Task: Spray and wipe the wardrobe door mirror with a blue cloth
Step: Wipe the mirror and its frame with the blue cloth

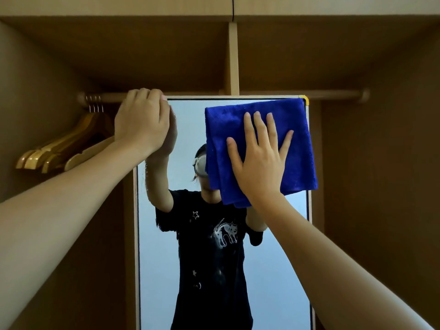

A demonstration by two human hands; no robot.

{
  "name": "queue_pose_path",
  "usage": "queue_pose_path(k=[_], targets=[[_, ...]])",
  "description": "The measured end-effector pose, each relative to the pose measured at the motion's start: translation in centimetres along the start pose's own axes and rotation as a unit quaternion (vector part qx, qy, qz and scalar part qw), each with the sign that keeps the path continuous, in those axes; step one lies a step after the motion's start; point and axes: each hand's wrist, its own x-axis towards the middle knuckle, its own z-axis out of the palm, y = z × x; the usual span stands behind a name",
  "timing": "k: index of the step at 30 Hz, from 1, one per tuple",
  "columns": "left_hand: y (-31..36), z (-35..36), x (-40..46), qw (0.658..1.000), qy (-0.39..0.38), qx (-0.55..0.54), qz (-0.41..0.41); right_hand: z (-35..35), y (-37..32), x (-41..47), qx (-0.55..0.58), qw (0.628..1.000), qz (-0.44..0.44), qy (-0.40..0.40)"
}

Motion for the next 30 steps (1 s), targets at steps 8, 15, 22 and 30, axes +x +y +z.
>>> queue_pose_path(k=[8,15,22,30], targets=[[0.0,0.0,0.0,1.0,0.0,-0.005,0.001,0.2,0.1,-0.9,0.0,1.0,-0.023,-0.011],[0.1,-0.1,0.1,1.0,-0.01,-0.023,-0.017,-0.3,2.3,1.0,-0.015,0.999,0.021,-0.024],[-0.3,-0.2,0.0,0.999,-0.019,-0.044,-0.012,0.3,-1.4,-3.3,-0.038,0.998,0.017,-0.049],[-0.5,-0.4,0.2,0.999,-0.025,-0.048,-0.003,1.5,-5.3,-1.5,-0.041,0.997,0.005,-0.067]])
